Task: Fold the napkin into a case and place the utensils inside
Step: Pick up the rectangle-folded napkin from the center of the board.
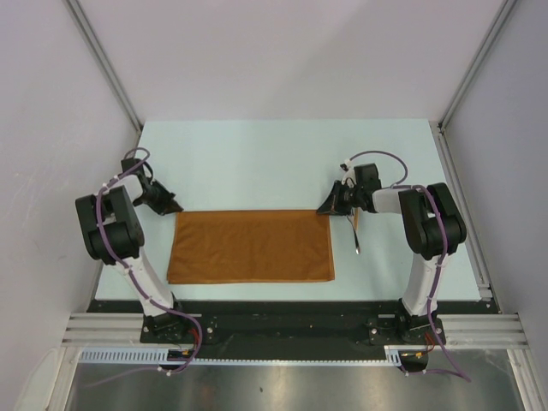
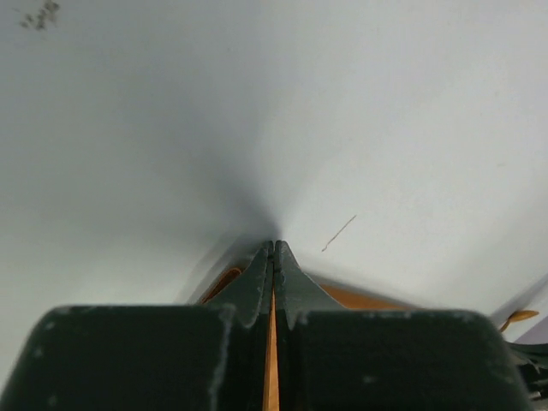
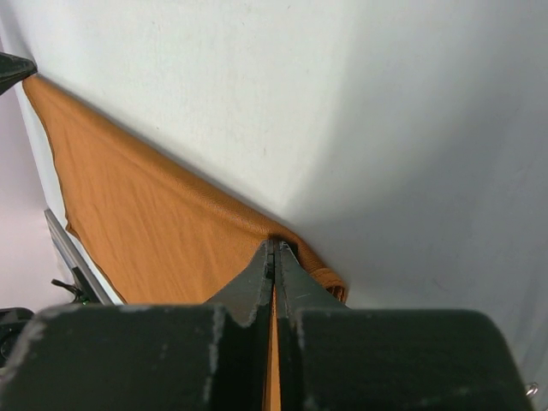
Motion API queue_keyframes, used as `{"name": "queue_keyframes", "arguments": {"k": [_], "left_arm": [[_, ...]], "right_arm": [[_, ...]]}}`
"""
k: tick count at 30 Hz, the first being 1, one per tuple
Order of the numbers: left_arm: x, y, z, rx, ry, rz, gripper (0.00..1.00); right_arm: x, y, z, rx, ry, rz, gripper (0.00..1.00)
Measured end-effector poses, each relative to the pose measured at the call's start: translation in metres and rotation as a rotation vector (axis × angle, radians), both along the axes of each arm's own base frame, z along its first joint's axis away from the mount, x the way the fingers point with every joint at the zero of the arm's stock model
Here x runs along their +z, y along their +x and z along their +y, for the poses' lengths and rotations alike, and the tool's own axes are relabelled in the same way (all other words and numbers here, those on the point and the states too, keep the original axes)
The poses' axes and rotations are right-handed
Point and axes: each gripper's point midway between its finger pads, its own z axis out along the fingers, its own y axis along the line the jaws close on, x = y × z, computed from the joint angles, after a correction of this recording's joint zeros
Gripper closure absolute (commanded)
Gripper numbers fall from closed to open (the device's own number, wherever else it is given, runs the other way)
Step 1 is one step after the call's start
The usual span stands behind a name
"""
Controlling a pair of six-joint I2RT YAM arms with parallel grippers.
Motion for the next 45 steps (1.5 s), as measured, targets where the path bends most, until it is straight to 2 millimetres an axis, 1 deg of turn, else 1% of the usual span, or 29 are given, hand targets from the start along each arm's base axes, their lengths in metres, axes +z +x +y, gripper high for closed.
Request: {"name": "queue_keyframes", "arguments": {"k": [5, 7, 8, 10, 11, 13, 14, 15, 16, 17, 18, 19, 20, 21, 23, 24, 25, 27, 28, 30, 31, 34, 37, 41, 45], "left_arm": [[0.002, -0.003, 0.014, 0.016, 0.068, 0.013, 0.99], [0.004, -0.007, 0.020, 0.021, 0.105, 0.024, 0.96], [0.007, -0.010, 0.023, 0.022, 0.125, 0.026, 0.91], [0.019, -0.015, 0.026, 0.018, 0.171, 0.015, 0.86], [0.030, -0.016, 0.028, 0.018, 0.203, -0.001, 0.81], [0.060, -0.016, 0.029, 0.011, 0.271, -0.067, 0.74], [0.074, -0.015, 0.027, 0.003, 0.299, -0.103, 0.73], [0.093, -0.013, 0.021, -0.010, 0.331, -0.154, 0.71], [0.115, -0.013, 0.008, -0.039, 0.360, -0.221, 0.69], [0.129, -0.013, -0.004, -0.072, 0.371, -0.266, 0.69], [0.144, -0.014, -0.019, -0.108, 0.377, -0.321, 0.68], [0.155, -0.015, -0.038, -0.155, 0.378, -0.377, 0.67], [0.161, -0.020, -0.054, -0.199, 0.371, -0.412, 0.67], [0.164, -0.027, -0.075, -0.255, 0.355, -0.437, 0.67], [0.160, -0.041, -0.107, -0.353, 0.328, -0.457, 0.64], [0.154, -0.051, -0.129, -0.420, 0.307, -0.458, 0.61], [0.150, -0.058, -0.143, -0.464, 0.296, -0.457, 0.58], [0.142, -0.076, -0.174, -0.570, 0.269, -0.452, 0.54], [0.140, -0.086, -0.190, -0.623, 0.257, -0.454, 0.48], [0.141, -0.099, -0.209, -0.694, 0.239, -0.474, 0.44], [0.143, -0.105, -0.215, -0.718, 0.233, -0.486, 0.43], [0.148, -0.119, -0.226, -0.762, 0.214, -0.521, 0.41], [0.149, -0.128, -0.229, -0.782, 0.199, -0.536, 0.41], [0.143, -0.135, -0.227, -0.792, 0.194, -0.529, 0.41], [0.146, -0.138, -0.225, -0.803, 0.202, -0.547, 0.41]], "right_arm": [[0.000, 0.004, -0.003, -0.005, -0.033, 0.001, 1.00], [0.001, 0.008, -0.006, -0.013, -0.065, -0.001, 0.96], [0.003, 0.011, -0.008, -0.018, -0.093, -0.002, 0.91], [0.008, 0.019, -0.011, -0.028, -0.152, -0.019, 0.83], [0.011, 0.022, -0.013, -0.033, -0.179, -0.028, 0.72], [0.024, 0.027, -0.014, -0.040, -0.252, -0.050, 0.62], [0.033, 0.029, -0.014, -0.043, -0.292, -0.067, 0.51], [0.043, 0.031, -0.013, -0.043, -0.333, -0.086, 0.45], [0.057, 0.032, -0.010, -0.042, -0.374, -0.116, 0.40], [0.066, 0.031, -0.008, -0.045, -0.399, -0.135, 0.32], [0.077, 0.027, -0.006, -0.044, -0.431, -0.157, 0.29], [0.086, 0.019, -0.003, -0.042, -0.456, -0.172, 0.27], [0.093, 0.010, -0.003, -0.040, -0.485, -0.178, 0.25], [0.099, 0.001, -0.003, -0.039, -0.509, -0.181, 0.25], [0.104, -0.019, 0.000, -0.036, -0.543, -0.179, 0.23], [0.103, -0.032, 0.000, -0.033, -0.562, -0.165, 0.22], [0.101, -0.045, 0.000, -0.032, -0.577, -0.147, 0.22], [0.091, -0.066, -0.001, -0.032, -0.613, -0.105, 0.22], [0.083, -0.076, -0.001, -0.035, -0.634, -0.082, 0.23], [0.068, -0.092, -0.004, -0.039, -0.671, -0.036, 0.24], [0.060, -0.099, -0.005, -0.041, -0.687, -0.015, 0.24], [0.040, -0.117, -0.006, -0.044, -0.726, 0.028, 0.27], [0.023, -0.128, -0.006, -0.039, -0.768, 0.059, 0.29], [0.010, -0.133, 0.000, -0.033, -0.776, 0.071, 0.32], [0.005, -0.132, 0.000, -0.047, -0.772, 0.063, 0.35]]}}
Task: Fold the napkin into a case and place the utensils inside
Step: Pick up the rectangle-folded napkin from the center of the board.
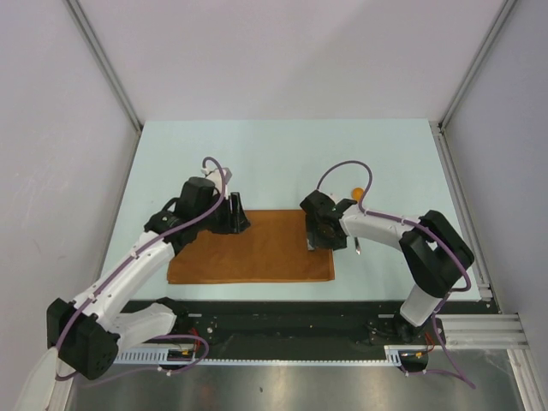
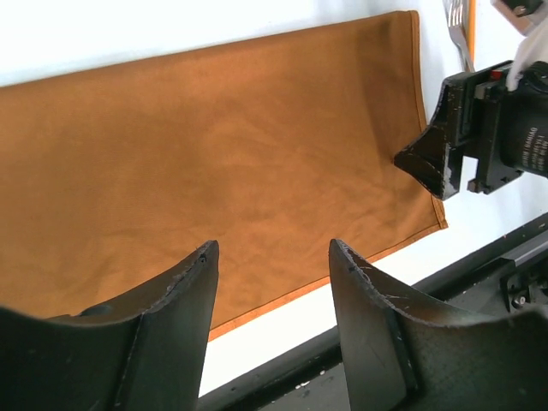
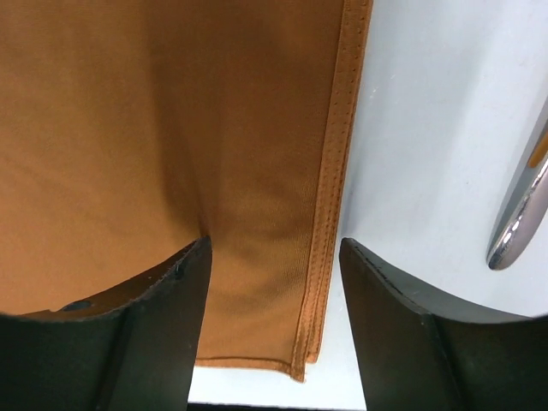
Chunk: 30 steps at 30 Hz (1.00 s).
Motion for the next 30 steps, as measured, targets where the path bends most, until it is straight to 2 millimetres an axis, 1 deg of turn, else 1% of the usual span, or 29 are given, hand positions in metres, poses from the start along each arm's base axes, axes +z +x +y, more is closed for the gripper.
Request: {"name": "queue_keyframes", "arguments": {"k": [3, 6, 9, 13, 15, 16, 18, 22, 24, 25, 27, 28, 30], "left_arm": [[0.004, -0.001, 0.001, -0.006, -0.003, -0.016, 0.41], [0.005, -0.002, 0.000, -0.013, -0.005, -0.021, 0.41], [0.005, -0.003, -0.001, -0.022, -0.009, -0.016, 0.41], [0.001, -0.003, -0.004, -0.035, -0.012, 0.001, 0.41], [0.000, -0.003, -0.005, -0.037, -0.011, 0.007, 0.41], [-0.001, -0.003, -0.005, -0.038, -0.011, 0.009, 0.41], [-0.001, -0.004, -0.006, -0.042, -0.014, 0.013, 0.41], [-0.002, -0.004, -0.007, -0.047, -0.015, 0.019, 0.41], [-0.003, -0.004, -0.007, -0.047, -0.015, 0.021, 0.41], [-0.003, -0.004, -0.007, -0.047, -0.015, 0.020, 0.41], [-0.003, -0.004, -0.007, -0.047, -0.015, 0.020, 0.41], [-0.003, -0.004, -0.007, -0.047, -0.015, 0.021, 0.41], [-0.004, -0.004, -0.007, -0.047, -0.013, 0.024, 0.41]], "right_arm": [[-0.006, -0.002, -0.003, -0.006, -0.003, -0.003, 0.36], [-0.007, -0.001, -0.003, -0.009, 0.007, -0.019, 0.36], [-0.007, 0.000, -0.004, -0.006, 0.008, -0.029, 0.38], [-0.008, 0.001, -0.006, -0.010, 0.006, -0.045, 0.49], [-0.008, 0.001, -0.006, -0.012, 0.005, -0.053, 0.52], [-0.008, 0.002, -0.006, -0.016, 0.004, -0.060, 0.57], [-0.008, 0.003, -0.004, -0.016, 0.004, -0.071, 0.60], [-0.008, 0.004, 0.000, -0.017, 0.004, -0.088, 0.74], [-0.008, 0.004, 0.002, -0.016, 0.010, -0.092, 0.83], [-0.008, 0.004, 0.004, -0.017, 0.016, -0.095, 0.91], [-0.007, 0.005, 0.006, -0.019, 0.027, -0.101, 0.98], [-0.007, 0.006, 0.007, -0.019, 0.029, -0.105, 1.00], [-0.006, 0.008, 0.005, -0.017, 0.027, -0.108, 1.00]]}}
